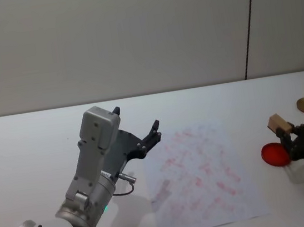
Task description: Use the one hand to pick up the stamp and affix it onto the A4 paper.
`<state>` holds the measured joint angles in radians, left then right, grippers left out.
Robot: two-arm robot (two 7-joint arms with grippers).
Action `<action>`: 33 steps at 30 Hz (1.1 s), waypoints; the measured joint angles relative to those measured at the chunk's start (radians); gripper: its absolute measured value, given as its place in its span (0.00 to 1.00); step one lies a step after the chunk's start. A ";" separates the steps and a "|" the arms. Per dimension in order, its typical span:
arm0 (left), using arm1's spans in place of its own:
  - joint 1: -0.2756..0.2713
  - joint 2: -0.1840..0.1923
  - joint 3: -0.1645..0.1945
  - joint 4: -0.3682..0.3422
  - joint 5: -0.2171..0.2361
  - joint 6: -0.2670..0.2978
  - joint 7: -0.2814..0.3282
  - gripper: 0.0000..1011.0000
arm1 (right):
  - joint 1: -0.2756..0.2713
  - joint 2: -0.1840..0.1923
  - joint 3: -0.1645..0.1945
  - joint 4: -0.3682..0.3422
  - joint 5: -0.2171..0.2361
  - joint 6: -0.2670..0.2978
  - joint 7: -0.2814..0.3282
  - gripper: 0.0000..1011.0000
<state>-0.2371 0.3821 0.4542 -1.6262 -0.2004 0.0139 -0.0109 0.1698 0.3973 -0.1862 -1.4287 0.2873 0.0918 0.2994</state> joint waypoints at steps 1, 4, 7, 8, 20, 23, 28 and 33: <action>0.000 0.000 0.000 0.000 0.000 0.000 0.000 0.98 | 0.001 -0.001 0.000 0.005 0.000 0.000 0.001 0.21; 0.000 0.000 0.000 0.000 0.000 0.000 0.000 0.98 | 0.004 -0.002 0.000 0.017 0.002 0.002 0.007 0.21; 0.000 0.000 0.000 0.000 0.000 0.000 0.000 0.98 | 0.007 -0.005 -0.002 0.029 0.003 0.004 0.013 0.21; 0.000 0.000 0.000 0.000 0.000 0.000 0.000 0.98 | 0.008 -0.005 -0.002 0.031 0.003 0.004 0.014 0.21; 0.000 0.000 0.000 0.000 0.000 0.000 0.000 0.98 | 0.014 -0.014 -0.012 0.066 0.000 0.019 0.025 0.21; 0.000 0.000 0.000 0.000 0.000 0.000 0.000 0.98 | 0.016 -0.016 -0.014 0.075 -0.001 0.023 0.025 0.21; 0.000 0.000 0.000 0.000 0.000 0.000 0.000 0.98 | 0.020 -0.019 -0.016 0.092 -0.002 0.029 0.024 0.21; 0.000 0.000 0.000 0.000 0.000 0.000 0.000 0.98 | 0.026 -0.022 -0.017 0.105 -0.004 0.035 0.024 0.23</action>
<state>-0.2371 0.3821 0.4542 -1.6262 -0.2004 0.0138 -0.0109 0.1962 0.3752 -0.2031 -1.3239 0.2833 0.1267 0.3230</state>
